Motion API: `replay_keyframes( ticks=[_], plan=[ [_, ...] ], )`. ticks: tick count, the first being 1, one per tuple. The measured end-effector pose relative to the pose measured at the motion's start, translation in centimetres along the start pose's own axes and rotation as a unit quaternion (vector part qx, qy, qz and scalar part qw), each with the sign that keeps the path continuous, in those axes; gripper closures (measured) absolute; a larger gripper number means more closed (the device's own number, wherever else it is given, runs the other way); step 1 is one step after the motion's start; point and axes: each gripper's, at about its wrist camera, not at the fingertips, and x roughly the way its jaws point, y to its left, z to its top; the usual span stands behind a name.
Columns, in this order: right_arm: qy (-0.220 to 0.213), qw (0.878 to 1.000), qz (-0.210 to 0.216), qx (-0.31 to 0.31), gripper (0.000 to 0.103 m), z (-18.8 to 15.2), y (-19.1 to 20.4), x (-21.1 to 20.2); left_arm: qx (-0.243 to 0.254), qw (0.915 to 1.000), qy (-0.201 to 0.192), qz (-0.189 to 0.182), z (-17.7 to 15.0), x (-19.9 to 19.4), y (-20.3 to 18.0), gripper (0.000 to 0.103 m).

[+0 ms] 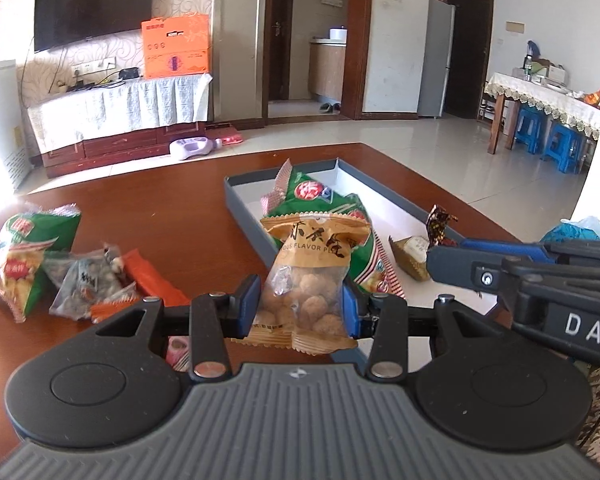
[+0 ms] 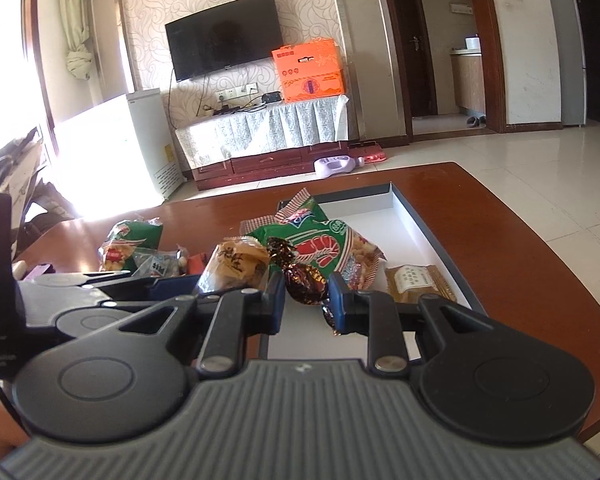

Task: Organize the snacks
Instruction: 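Carry the peanut bag and candy into the grey box and open both tools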

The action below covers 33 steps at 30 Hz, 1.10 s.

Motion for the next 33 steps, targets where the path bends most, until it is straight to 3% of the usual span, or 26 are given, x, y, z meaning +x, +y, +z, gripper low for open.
replay_keyframes(
  ticks=[7, 22, 27, 33],
  plan=[
    [-0.004, 1.000, -0.011, 0.003, 0.077, 0.1, -0.4, 0.1, -0.019, 0.9992, 0.028, -0.020, 0.0, 2.5, -0.5, 0.055],
    [0.012, 1.000, -0.020, 0.009, 0.077, 0.3, -1.6, 1.7, 0.009, 0.9997, 0.015, -0.018, 3.5, 10.3, -1.4, 0.055],
    [0.020, 0.999, -0.024, 0.010, 0.077, 0.3, -2.0, 2.3, -0.011, 0.9992, 0.032, -0.020, 3.7, 13.2, -1.1, 0.055],
    [0.023, 0.999, -0.029, 0.011, 0.077, 0.2, -1.9, 2.5, 0.014, 0.9994, 0.025, -0.021, 3.6, 13.4, -1.0, 0.055]
  ],
)
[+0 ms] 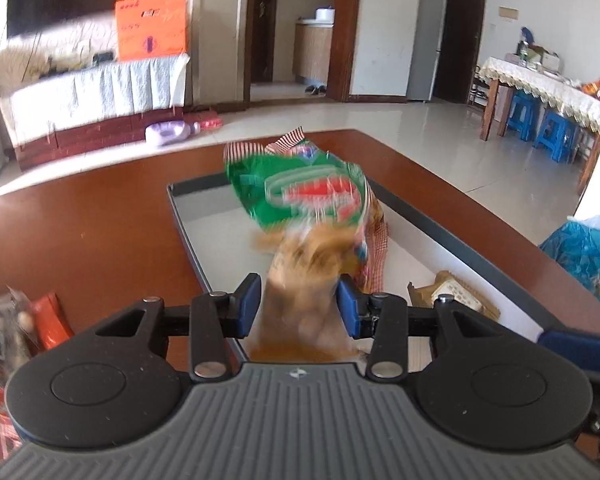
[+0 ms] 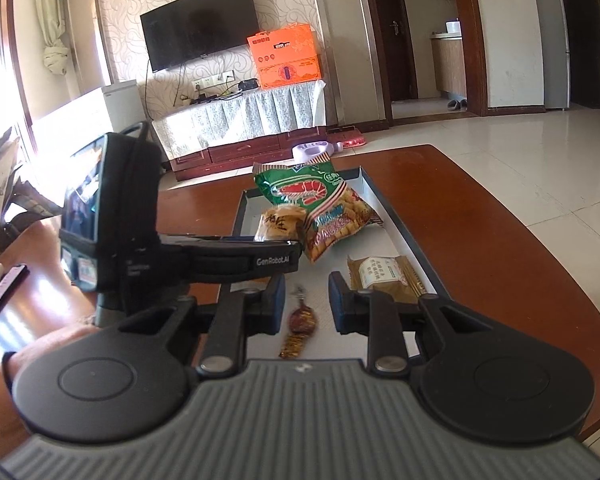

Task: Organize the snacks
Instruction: 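Carry the peanut bag and candy into the grey box and open both tools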

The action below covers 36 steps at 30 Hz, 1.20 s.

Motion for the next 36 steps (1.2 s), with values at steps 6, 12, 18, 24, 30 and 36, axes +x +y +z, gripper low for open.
replay_keyframes(
  ticks=[6, 12, 18, 24, 30, 36],
  plan=[
    [0.004, 1.000, -0.007, 0.001, 0.077, -0.1, 0.0, 0.0, 0.008, 0.9999, -0.004, -0.006, -0.5, -0.8, 0.0, 0.055],
    [0.023, 1.000, -0.009, -0.007, 0.077, -0.3, 0.5, 0.9, 0.013, 0.9998, -0.004, -0.011, -0.7, -1.0, -0.1, 0.055],
    [0.037, 0.999, -0.008, -0.016, 0.077, -0.5, 0.8, 1.5, 0.017, 0.9997, -0.006, -0.019, -0.9, -1.6, -0.3, 0.055],
    [0.039, 0.999, -0.019, -0.017, 0.076, -0.7, 0.7, 1.5, 0.036, 0.9988, -0.012, -0.030, -1.3, -2.0, -1.1, 0.055],
    [0.048, 0.997, -0.034, -0.042, 0.076, -1.1, 1.4, 1.5, 0.044, 0.9977, -0.021, -0.046, -1.3, -2.3, -2.8, 0.055],
    [0.063, 0.994, -0.062, -0.064, 0.076, -1.6, 1.6, 1.4, 0.069, 0.9966, -0.015, -0.041, -1.8, -1.9, -4.1, 0.036]
  ],
)
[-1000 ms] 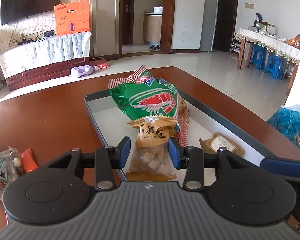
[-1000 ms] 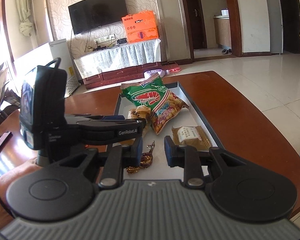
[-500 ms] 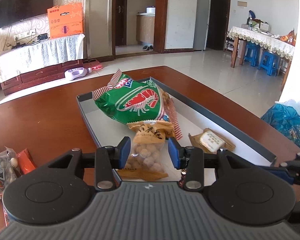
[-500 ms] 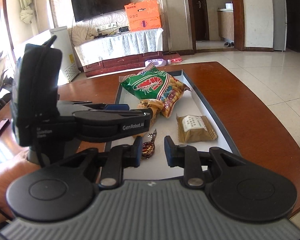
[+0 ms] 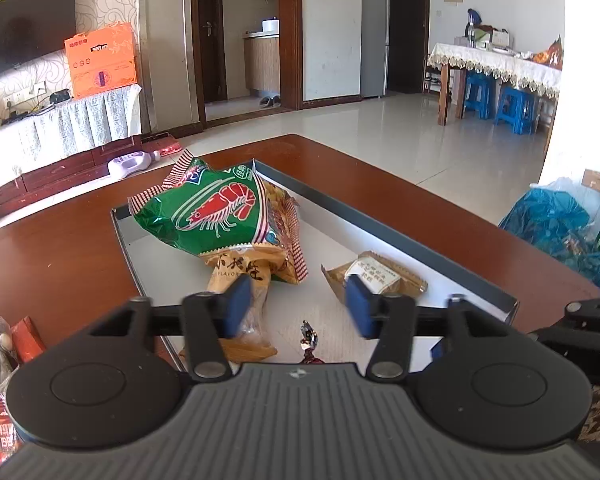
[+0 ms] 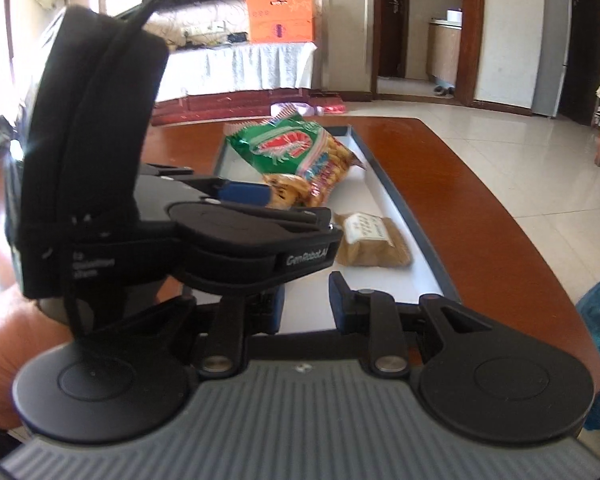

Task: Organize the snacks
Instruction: 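Carry the peanut bag and candy into the grey box and open both tools, then withdraw both tools from the box back toward the snack pile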

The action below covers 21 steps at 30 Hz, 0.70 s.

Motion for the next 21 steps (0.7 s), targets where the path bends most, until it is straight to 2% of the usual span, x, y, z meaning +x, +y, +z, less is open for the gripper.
replay_keyframes(
  ticks=[1, 2, 4, 7, 13, 17, 19, 21],
  plan=[
    [0.001, 1.000, -0.003, 0.002, 0.069, 0.0, -0.1, 0.0, 0.003, 1.0000, -0.001, 0.001, -0.1, -0.1, -0.1, 0.030],
    [0.002, 1.000, -0.007, 0.003, 0.058, -0.1, -0.2, 0.0, 0.007, 1.0000, -0.003, 0.001, -0.2, -0.1, -0.2, 0.028],
    [-0.001, 1.000, -0.020, 0.005, 0.048, -0.1, -0.4, -0.2, 0.012, 0.9999, -0.004, -0.001, -0.3, -0.4, -0.3, 0.026],
    [-0.002, 0.998, -0.057, -0.002, 0.036, -0.1, -0.4, -0.3, 0.011, 0.9999, -0.006, 0.001, -0.5, -1.0, -0.3, 0.023],
    [0.013, 0.991, -0.133, -0.010, 0.015, -0.2, -0.6, 0.2, -0.002, 0.9999, -0.010, 0.008, -1.2, -3.0, 0.6, 0.022],
    [0.011, 0.978, -0.207, -0.023, 0.014, -0.2, -0.4, 0.4, -0.001, 0.9996, -0.011, 0.026, -1.7, -4.1, 1.4, 0.021],
    [0.010, 0.973, -0.229, -0.021, 0.014, -0.1, -0.8, 0.7, -0.006, 0.9994, -0.010, 0.031, -2.0, -4.7, 1.9, 0.021],
    [0.005, 0.964, -0.265, -0.021, 0.014, 0.0, -0.8, 0.7, -0.006, 0.9993, -0.007, 0.037, -2.2, -5.1, 2.3, 0.021]
  ],
)
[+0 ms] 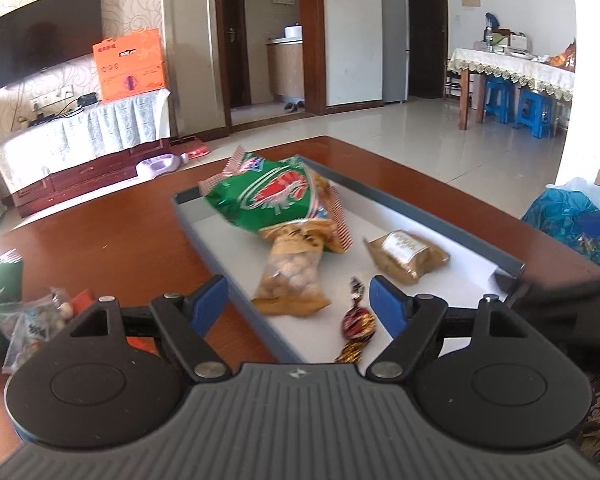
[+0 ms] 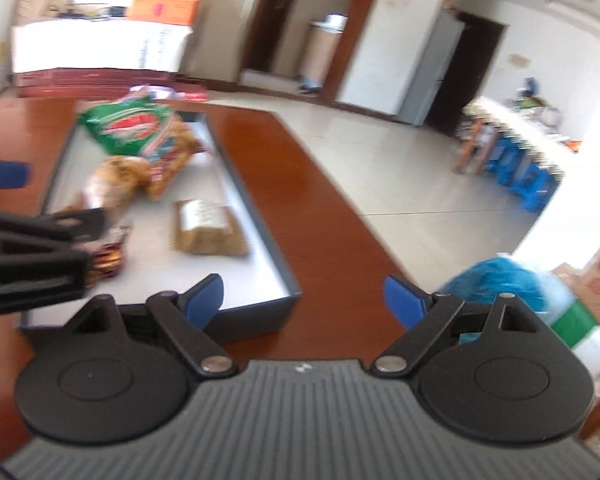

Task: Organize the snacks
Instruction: 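Withdraw both tools from the box back toward the snack pile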

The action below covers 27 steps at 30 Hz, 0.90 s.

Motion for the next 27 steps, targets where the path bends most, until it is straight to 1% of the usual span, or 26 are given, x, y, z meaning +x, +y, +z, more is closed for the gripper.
replay_keyframes(
  ticks=[1, 2, 3, 4, 5, 6, 7, 8, 9, 10, 11, 12, 13, 14, 15, 16, 17, 18, 19, 20, 21, 22, 23, 24, 25, 27],
  plan=[
    [-0.011, 1.000, -0.020, 0.001, 0.014, 0.1, -0.2, -0.3, 0.003, 1.0000, 0.001, 0.003, -0.1, -0.2, 0.1, 0.021],
    [-0.037, 0.999, -0.038, 0.003, 0.014, 0.3, -0.5, -1.1, 0.007, 1.0000, 0.002, 0.006, -0.2, -0.3, 0.2, 0.021],
    [-0.086, 0.995, -0.051, 0.017, 0.014, 0.5, -1.0, -2.5, 0.009, 0.9999, 0.002, 0.008, -0.2, -0.5, 0.3, 0.021],
    [-0.149, 0.987, -0.048, 0.041, 0.014, 0.5, -1.7, -4.3, 0.011, 0.9999, 0.002, 0.009, -0.3, -0.6, 0.4, 0.021],
    [-0.206, 0.976, -0.029, 0.067, 0.004, 0.2, -2.5, -5.9, 0.014, 0.9998, 0.001, 0.011, -0.4, -0.8, 0.4, 0.021],
    [-0.248, 0.963, 0.004, 0.102, 0.000, -0.4, -3.4, -7.0, 0.015, 0.9998, 0.001, 0.014, -0.5, -1.0, 0.5, 0.021],
    [-0.264, 0.953, 0.044, 0.138, 0.000, -0.9, -4.2, -7.4, 0.016, 0.9997, 0.000, 0.016, -0.5, -1.2, 0.6, 0.021],
    [-0.230, 0.957, 0.088, 0.155, 0.000, -0.7, -4.8, -6.8, 0.014, 0.9997, 0.000, 0.018, -0.6, -1.4, 0.7, 0.021],
    [-0.165, 0.967, 0.126, 0.149, 0.000, 0.0, -4.8, -5.3, 0.011, 0.9998, 0.000, 0.019, -0.7, -1.6, 0.9, 0.021],
    [-0.116, 0.972, 0.152, 0.135, 0.000, 0.2, -4.4, -3.8, 0.008, 0.9998, 0.001, 0.020, -0.9, -1.8, 1.0, 0.021],
    [-0.086, 0.974, 0.167, 0.123, 0.000, 0.2, -3.9, -2.7, 0.006, 0.9998, 0.003, 0.021, -1.0, -2.0, 1.1, 0.021],
    [-0.084, 0.973, 0.180, 0.118, 0.000, 0.4, -3.7, -2.6, 0.006, 0.9997, 0.003, 0.022, -1.1, -2.1, 1.1, 0.021],
    [-0.116, 0.969, 0.183, 0.116, 0.000, 0.4, -3.8, -3.7, 0.007, 0.9997, 0.003, 0.025, -1.2, -2.3, 1.1, 0.021],
    [-0.169, 0.963, 0.179, 0.113, 0.000, 0.4, -4.0, -5.5, 0.008, 0.9996, 0.003, 0.026, -1.3, -2.5, 1.1, 0.021],
    [-0.235, 0.949, 0.176, 0.112, 0.000, 0.0, -4.1, -7.6, 0.009, 0.9996, 0.003, 0.028, -1.4, -2.6, 1.2, 0.021],
    [-0.296, 0.934, 0.165, 0.114, 0.000, -0.6, -4.1, -9.3, 0.010, 0.9995, 0.002, 0.031, -1.5, -2.8, 1.3, 0.021],
    [-0.346, 0.918, 0.154, 0.118, 0.000, -1.4, -4.0, -10.2, 0.009, 0.9994, 0.002, 0.034, -1.6, -3.0, 1.4, 0.021],
    [-0.382, 0.902, 0.153, 0.128, 0.000, -2.3, -3.9, -10.2, 0.009, 0.9993, 0.003, 0.036, -1.7, -3.2, 1.6, 0.021],
    [-0.375, 0.902, 0.164, 0.133, 0.000, -2.7, -3.8, -9.5, 0.007, 0.9992, 0.003, 0.038, -1.8, -3.4, 1.8, 0.021],
    [-0.305, 0.925, 0.188, 0.129, 0.000, -1.5, -3.8, -8.2, 0.006, 0.9991, 0.004, 0.041, -1.9, -3.7, 2.0, 0.021],
    [-0.210, 0.946, 0.220, 0.115, 0.000, 0.1, -3.8, -6.5, 0.004, 0.9990, 0.005, 0.044, -2.0, -3.9, 2.3, 0.021],
    [-0.166, 0.951, 0.233, 0.121, 0.000, 0.4, -3.8, -5.0, 0.003, 0.9989, 0.005, 0.047, -2.1, -3.9, 2.5, 0.021],
    [-0.149, 0.953, 0.227, 0.133, 0.000, 0.3, -3.9, -4.3, 0.002, 0.9986, 0.005, 0.053, -2.4, -4.3, 2.8, 0.021],
    [-0.150, 0.952, 0.229, 0.139, 0.000, 0.4, -4.0, -4.3, 0.001, 0.9983, 0.005, 0.058, -2.5, -4.5, 3.1, 0.021],
    [-0.165, 0.949, 0.231, 0.138, 0.000, 0.4, -4.0, -4.7, -0.001, 0.9980, 0.006, 0.063, -2.7, -4.7, 3.5, 0.021],
    [-0.179, 0.948, 0.240, 0.110, 0.000, 0.5, -2.8, -6.0, -0.007, 0.9971, 0.010, 0.075, -3.3, -5.1, 4.3, 0.021]
  ],
)
